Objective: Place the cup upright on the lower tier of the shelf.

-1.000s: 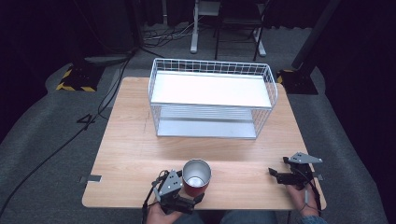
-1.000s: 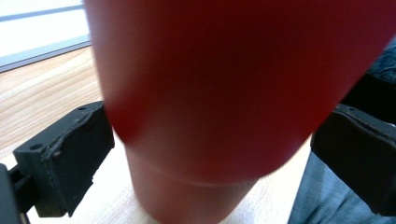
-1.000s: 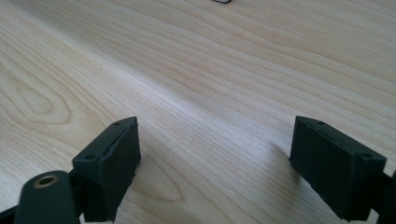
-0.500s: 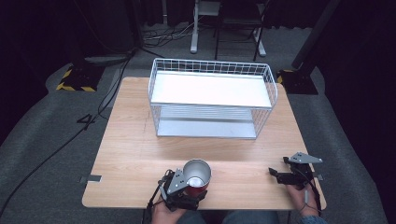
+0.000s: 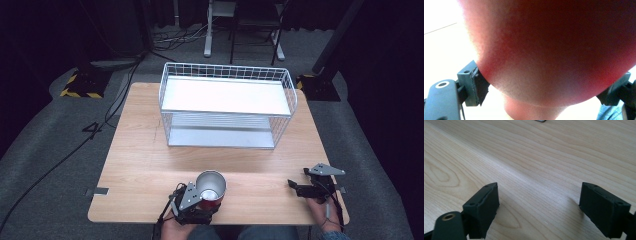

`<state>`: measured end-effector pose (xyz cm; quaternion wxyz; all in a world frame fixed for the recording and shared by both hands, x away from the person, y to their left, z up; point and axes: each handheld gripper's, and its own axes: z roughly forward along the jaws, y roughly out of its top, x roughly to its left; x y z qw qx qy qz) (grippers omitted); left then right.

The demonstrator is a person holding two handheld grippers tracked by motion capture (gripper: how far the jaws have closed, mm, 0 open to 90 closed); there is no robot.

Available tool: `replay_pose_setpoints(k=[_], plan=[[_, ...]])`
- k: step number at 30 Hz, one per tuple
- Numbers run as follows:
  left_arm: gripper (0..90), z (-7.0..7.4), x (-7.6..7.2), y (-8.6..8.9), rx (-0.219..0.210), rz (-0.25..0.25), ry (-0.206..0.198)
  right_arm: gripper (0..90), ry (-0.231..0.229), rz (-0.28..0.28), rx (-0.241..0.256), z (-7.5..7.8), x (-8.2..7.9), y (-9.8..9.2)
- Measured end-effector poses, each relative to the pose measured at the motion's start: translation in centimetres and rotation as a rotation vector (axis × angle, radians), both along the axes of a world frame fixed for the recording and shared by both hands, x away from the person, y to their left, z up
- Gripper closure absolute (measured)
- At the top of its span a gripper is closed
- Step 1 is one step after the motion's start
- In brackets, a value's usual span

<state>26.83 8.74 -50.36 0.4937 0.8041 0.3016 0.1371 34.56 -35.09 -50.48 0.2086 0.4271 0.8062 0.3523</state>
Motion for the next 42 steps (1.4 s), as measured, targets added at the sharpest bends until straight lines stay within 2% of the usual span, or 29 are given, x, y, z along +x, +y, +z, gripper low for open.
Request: replay_pose_setpoints(k=[6,12,16,19,22,31,35,42], plan=[[16.1,0.1,0.0,0.0,0.014,-0.004,-0.008,17.7,0.000,0.004,0.004,0.0,0.0,0.0],[16.3,0.4,0.3,0.2,0.008,-0.018,0.019,17.9,-0.003,0.002,0.002,0.0,0.0,0.0],[16.4,0.9,0.5,0.3,0.005,-0.028,0.021,17.9,-0.003,0.001,0.002,0.0,0.0,0.0],[16.4,1.7,0.6,0.5,0.000,-0.032,0.014,23.4,0.007,0.019,0.019,0.0,0.0,-0.1],[16.3,2.0,0.8,0.8,-0.003,-0.030,0.013,23.3,0.012,0.018,0.022,0.0,0.1,-0.1],[16.4,3.3,2.3,2.0,-0.015,-0.018,0.039,21.8,0.015,0.012,0.022,0.0,0.1,-0.1],[16.4,4.2,3.1,2.4,-0.023,-0.013,0.020,21.8,0.014,0.012,0.022,0.0,0.1,-0.1],[16.4,5.0,4.1,2.5,-0.021,-0.014,0.005,21.8,0.014,0.012,0.021,0.0,0.1,-0.1]])
